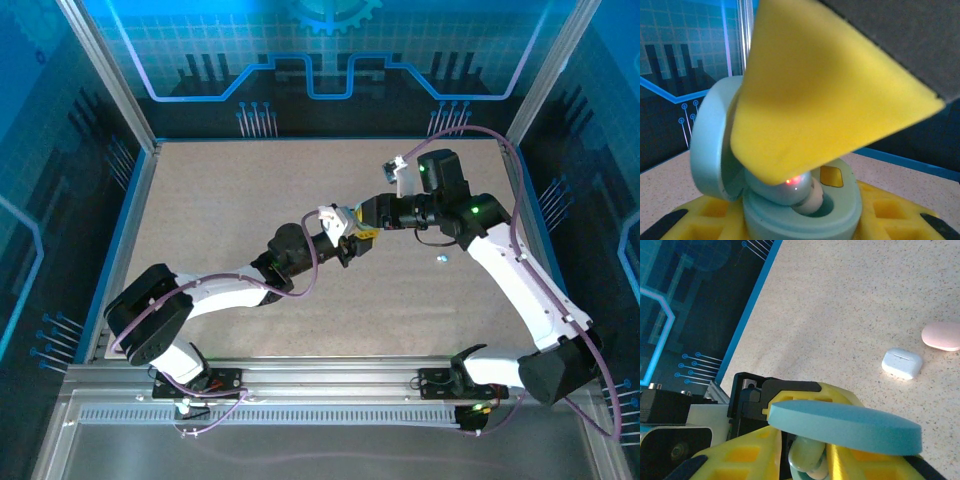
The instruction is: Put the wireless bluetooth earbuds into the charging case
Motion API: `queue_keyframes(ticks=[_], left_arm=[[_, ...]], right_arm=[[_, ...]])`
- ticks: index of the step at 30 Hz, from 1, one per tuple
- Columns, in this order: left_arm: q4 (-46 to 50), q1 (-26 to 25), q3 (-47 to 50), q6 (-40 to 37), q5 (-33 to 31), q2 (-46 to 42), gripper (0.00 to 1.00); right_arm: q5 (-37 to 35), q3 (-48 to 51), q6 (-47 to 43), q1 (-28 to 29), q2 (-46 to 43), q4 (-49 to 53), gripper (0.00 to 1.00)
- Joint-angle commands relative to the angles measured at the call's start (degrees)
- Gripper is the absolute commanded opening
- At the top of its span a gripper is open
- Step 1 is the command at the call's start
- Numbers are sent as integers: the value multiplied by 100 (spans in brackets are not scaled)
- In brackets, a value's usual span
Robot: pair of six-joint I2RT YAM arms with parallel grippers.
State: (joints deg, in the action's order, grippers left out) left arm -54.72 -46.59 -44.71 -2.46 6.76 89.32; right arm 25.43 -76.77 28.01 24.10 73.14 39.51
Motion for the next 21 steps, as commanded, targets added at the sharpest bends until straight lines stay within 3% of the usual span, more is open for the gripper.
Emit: queue_keyframes(ticks=[1,11,21], left_arm=[[-829,-36,24,62,132,-160,29],[-771,-41,68,1,80,-217,29],[-708,-35,55,-14,-6,-231,28]], right_arm=[[-390,-80,-67,51,73,435,33],[-445,-228,-79,56,6,570,34],[366,-356,-234,60,168,832,30]])
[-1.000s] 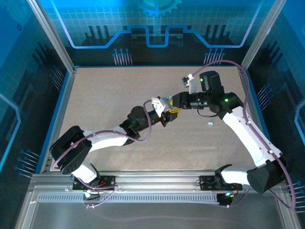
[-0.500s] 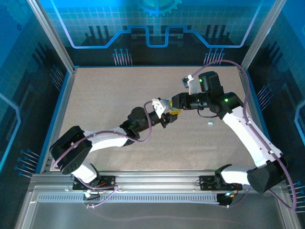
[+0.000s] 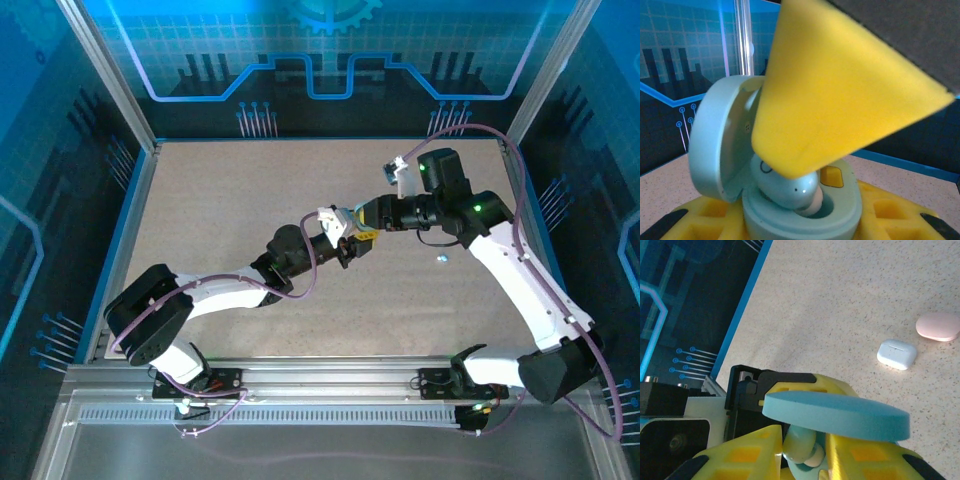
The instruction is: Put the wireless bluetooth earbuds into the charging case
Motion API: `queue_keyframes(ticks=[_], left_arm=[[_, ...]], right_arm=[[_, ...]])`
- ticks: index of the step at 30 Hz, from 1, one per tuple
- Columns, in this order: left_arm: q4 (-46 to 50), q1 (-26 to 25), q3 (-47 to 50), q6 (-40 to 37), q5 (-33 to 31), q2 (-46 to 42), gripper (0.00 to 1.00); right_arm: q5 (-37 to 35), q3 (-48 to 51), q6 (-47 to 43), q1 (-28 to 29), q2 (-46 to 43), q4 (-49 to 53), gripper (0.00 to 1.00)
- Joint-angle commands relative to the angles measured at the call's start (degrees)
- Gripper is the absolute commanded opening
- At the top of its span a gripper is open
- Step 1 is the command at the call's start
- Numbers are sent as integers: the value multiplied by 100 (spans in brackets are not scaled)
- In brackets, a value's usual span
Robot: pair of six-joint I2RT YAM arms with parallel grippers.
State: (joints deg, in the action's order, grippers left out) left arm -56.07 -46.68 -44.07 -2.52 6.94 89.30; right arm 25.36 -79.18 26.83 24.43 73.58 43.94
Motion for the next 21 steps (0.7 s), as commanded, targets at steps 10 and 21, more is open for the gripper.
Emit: queue_keyframes(ticks=[10,21], left_arm=[[-565,-28,-3,-29,-52,-228,28],[-591,-28,33,-47,-113,-254,29]], right_arm=[[705,-135,-46,-63,116,297,29],[504,-58,37,-190,11,404,31]])
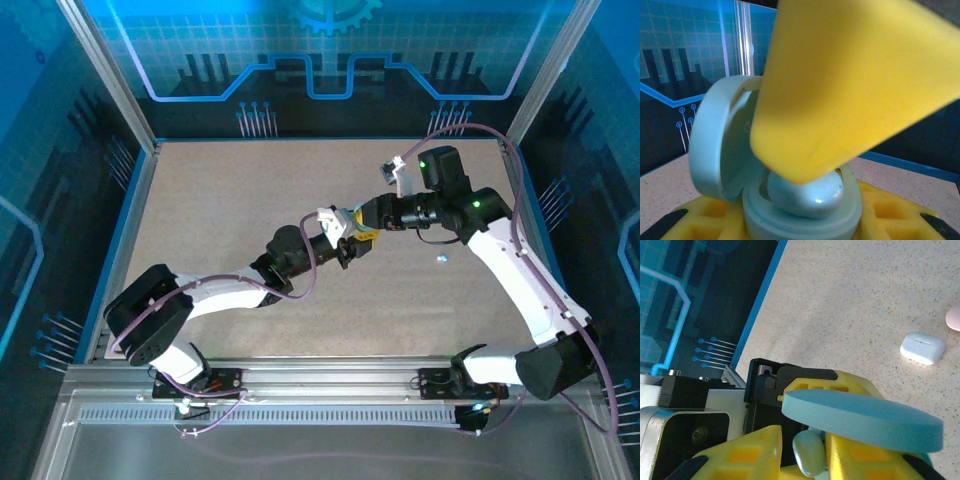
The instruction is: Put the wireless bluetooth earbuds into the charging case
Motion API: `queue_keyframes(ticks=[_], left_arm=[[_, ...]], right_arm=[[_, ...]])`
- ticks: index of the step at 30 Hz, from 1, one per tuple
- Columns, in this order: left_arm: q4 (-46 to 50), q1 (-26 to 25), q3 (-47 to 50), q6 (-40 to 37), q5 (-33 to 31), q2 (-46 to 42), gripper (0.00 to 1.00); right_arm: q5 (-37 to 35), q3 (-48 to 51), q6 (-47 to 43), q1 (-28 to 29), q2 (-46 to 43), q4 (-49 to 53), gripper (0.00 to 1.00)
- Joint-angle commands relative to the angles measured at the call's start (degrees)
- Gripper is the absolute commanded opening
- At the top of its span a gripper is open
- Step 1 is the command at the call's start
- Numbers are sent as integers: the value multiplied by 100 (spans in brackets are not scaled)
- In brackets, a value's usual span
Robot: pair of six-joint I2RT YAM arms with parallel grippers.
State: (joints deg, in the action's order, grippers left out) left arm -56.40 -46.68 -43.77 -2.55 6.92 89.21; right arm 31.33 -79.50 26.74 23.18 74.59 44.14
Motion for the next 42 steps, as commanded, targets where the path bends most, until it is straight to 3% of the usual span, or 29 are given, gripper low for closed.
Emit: queue_keyframes(ticks=[1,13,18,22,26,28,33,42], left_arm=[[-558,-26,9,-44,-120,-243,29],[-547,-28,41,-43,-99,-280,29],[-469,-26,90,-131,-170,-339,29],[-442,-17,187,-201,-324,-401,28],[-483,12,330,-224,-388,-477,28],[-537,43,400,-207,-380,-512,29],[-558,131,575,-141,-301,-648,28],[-669,237,808,-35,-287,-826,28]], right_arm=[[-227,-38,64,-76,-124,406,31],[-427,5,209,-235,-305,395,33],[-566,86,235,-371,-767,53,36],[-1310,371,249,-777,-1410,-108,41],[-2223,1131,371,-1617,-1666,17,43],[-2221,1616,507,-2316,-1499,66,42],[-1300,2531,516,-3777,-424,-490,39],[-1796,1763,-33,-3882,1857,-399,40]])
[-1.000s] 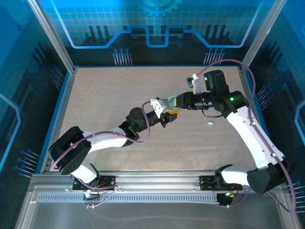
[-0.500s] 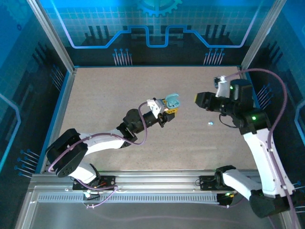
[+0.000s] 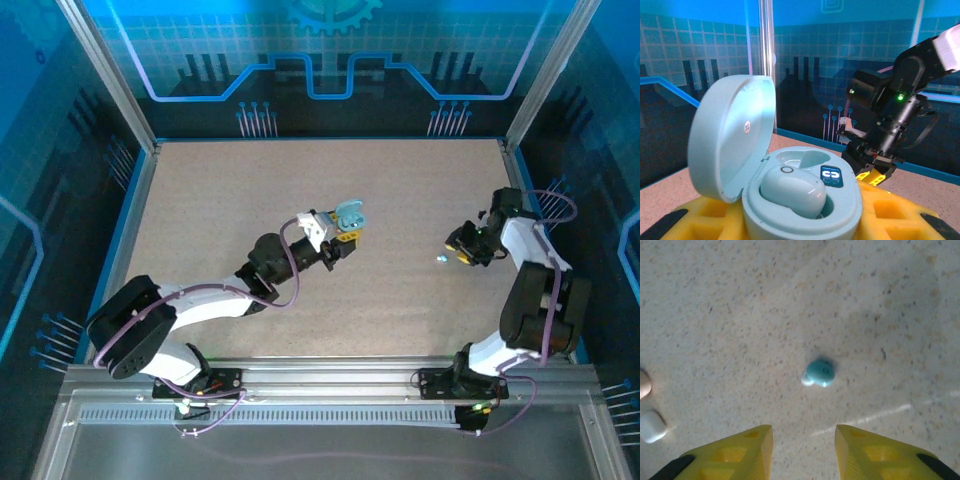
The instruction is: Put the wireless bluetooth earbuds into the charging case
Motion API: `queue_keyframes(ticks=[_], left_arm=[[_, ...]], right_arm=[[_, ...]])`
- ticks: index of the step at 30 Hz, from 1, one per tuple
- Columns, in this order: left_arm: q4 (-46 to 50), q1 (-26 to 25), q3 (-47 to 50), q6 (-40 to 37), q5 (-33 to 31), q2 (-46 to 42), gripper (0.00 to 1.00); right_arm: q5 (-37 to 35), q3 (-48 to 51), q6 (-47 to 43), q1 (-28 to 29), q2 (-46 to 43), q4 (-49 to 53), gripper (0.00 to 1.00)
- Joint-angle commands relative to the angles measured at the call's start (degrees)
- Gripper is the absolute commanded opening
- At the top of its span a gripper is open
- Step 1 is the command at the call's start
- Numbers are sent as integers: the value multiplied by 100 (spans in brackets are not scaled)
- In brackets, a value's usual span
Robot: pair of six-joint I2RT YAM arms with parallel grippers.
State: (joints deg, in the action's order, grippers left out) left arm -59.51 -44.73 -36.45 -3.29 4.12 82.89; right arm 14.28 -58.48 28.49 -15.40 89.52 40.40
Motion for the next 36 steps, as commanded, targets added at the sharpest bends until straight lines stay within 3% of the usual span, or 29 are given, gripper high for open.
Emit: queue_keyframes(ticks=[1,11,19,27,36], left_arm=[[-352,48,89,43,-3,-228,28],[-238,113,138,24,1,-366,28],[-89,117,138,-9,-25,-471,28],[-35,126,94,-24,-17,-450,29],[-20,128,112,-5,-25,-480,29]], right_arm=[[-72,-475,-282,5,573,18,41],[-640,-1686,-880,604,2034,750,36],[-1136,-1973,-975,828,2427,1169,35],[-849,-1662,-941,898,2099,1321,32],[-502,-1228,-908,1424,1658,1350,27]])
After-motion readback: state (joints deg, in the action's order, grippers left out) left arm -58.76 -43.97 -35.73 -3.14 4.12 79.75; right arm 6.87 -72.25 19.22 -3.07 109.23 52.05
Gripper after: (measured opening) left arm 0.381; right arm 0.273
